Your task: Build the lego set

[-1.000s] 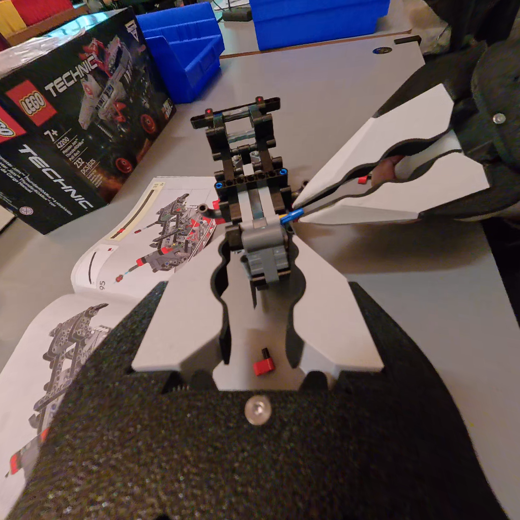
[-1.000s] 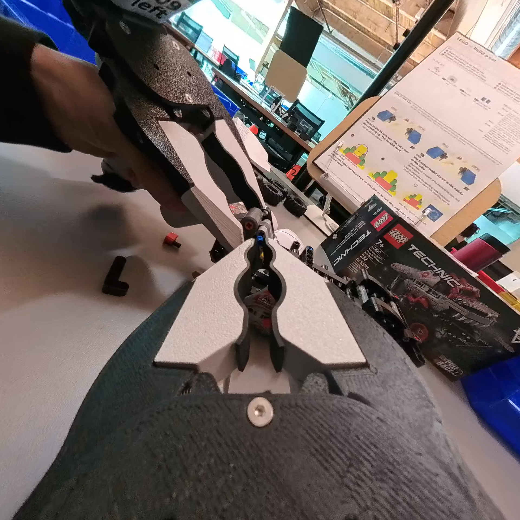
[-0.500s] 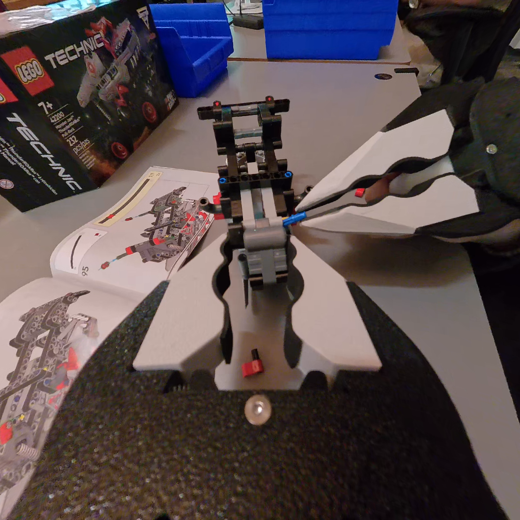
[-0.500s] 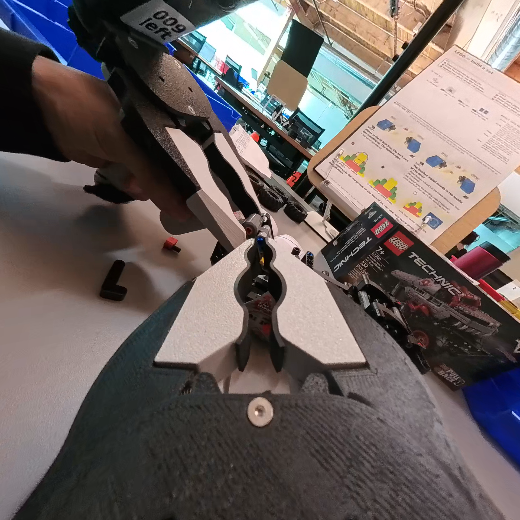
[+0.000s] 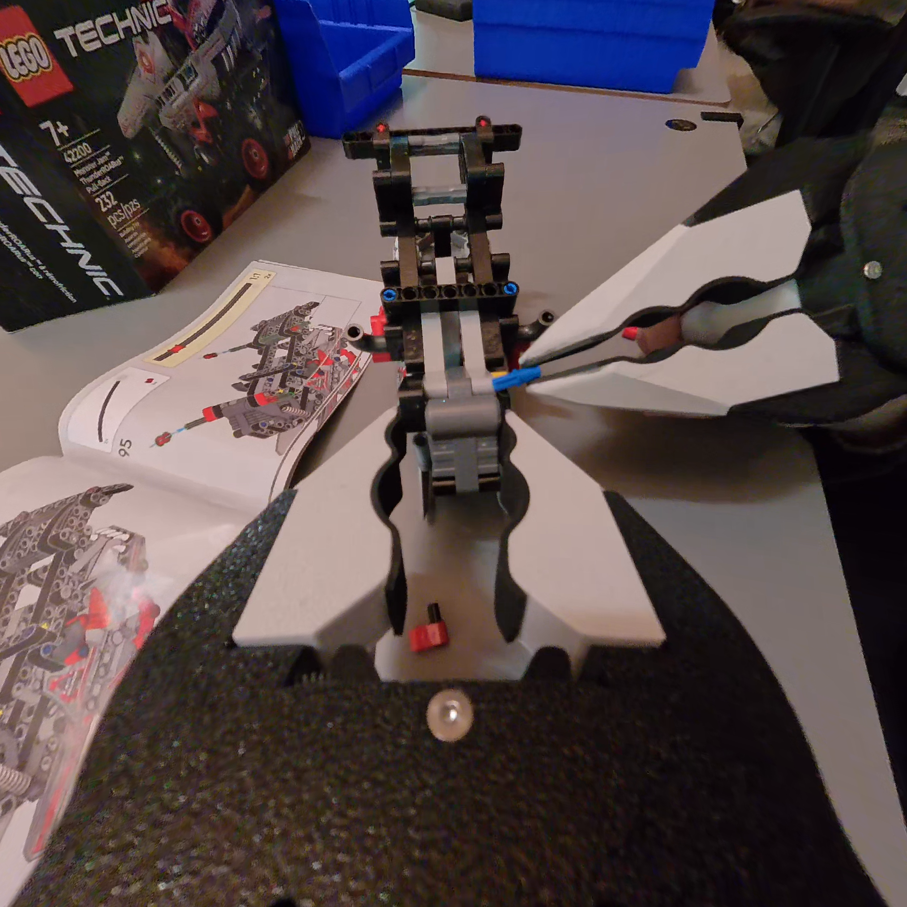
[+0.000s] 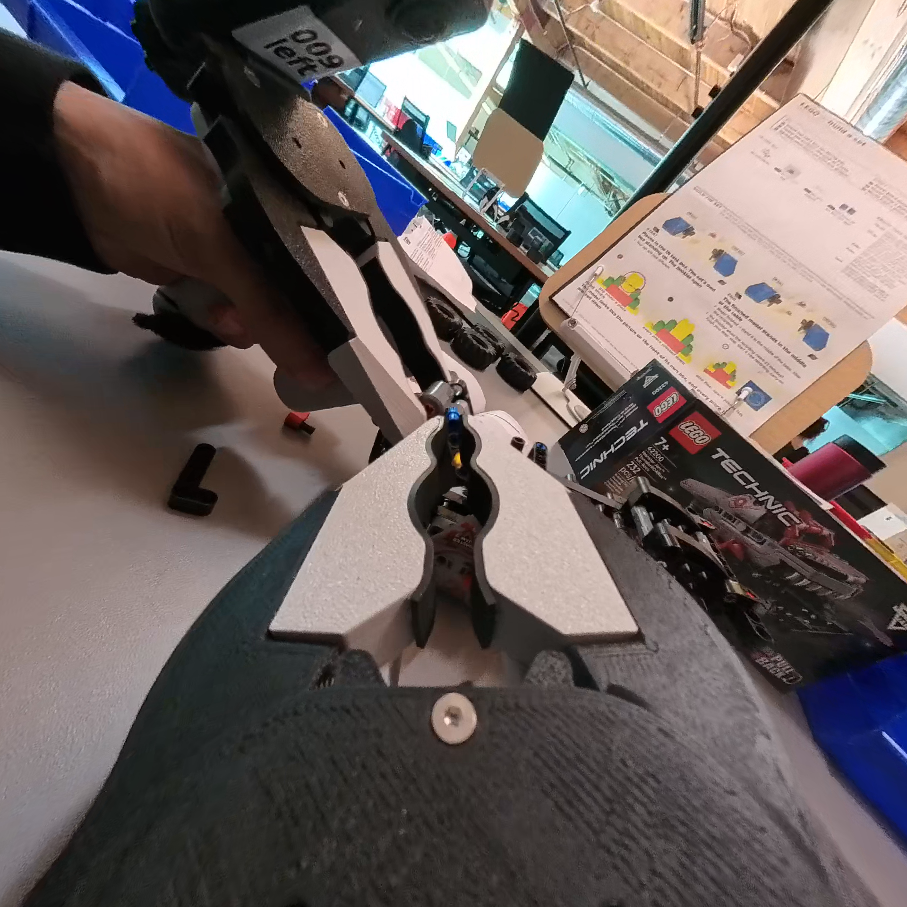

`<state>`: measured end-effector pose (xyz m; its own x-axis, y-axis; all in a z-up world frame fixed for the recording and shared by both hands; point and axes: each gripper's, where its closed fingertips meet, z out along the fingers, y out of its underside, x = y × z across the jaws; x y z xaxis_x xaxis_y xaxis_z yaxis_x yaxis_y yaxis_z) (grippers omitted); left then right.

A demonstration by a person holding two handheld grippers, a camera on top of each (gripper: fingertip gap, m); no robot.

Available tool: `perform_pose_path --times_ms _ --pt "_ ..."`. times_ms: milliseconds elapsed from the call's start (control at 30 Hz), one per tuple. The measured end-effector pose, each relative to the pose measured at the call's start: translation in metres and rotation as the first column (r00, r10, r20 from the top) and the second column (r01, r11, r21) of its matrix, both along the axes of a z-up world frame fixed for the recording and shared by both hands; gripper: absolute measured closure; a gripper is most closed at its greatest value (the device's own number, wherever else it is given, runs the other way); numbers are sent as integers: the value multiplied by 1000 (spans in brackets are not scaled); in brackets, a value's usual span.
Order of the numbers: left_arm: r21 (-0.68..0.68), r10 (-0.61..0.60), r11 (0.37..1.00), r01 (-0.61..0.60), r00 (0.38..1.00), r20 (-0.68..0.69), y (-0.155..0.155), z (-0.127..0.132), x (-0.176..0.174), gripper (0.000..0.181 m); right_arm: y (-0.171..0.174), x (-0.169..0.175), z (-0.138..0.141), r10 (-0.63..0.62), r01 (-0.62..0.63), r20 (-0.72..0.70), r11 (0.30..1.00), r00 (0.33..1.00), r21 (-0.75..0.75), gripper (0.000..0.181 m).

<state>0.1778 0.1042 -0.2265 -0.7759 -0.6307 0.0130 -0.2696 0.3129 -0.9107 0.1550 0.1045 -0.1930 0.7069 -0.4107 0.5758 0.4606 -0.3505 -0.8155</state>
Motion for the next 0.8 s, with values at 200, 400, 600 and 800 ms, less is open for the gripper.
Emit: perform_pose_path --times_ms 200,400,600,800 --pt "-27 9 1000 -9 1000 -13 -1 2 2 147 -5 5 -6 -28 29 17 999 999 -44 179" --pt "-28 8 1000 -8 1000 -10 -1 2 2 147 -4 4 -4 -12 12 18 999 1000 -33 179" --pt "-11 19 1000 -19 1000 3 0 2 3 147 -4 6 -6 -28 28 5 999 1000 -44 178" --pt "15 42 999 -43 999 19 1 1 5 147 -6 10 -8 -113 130 131 982 985 -136 179"
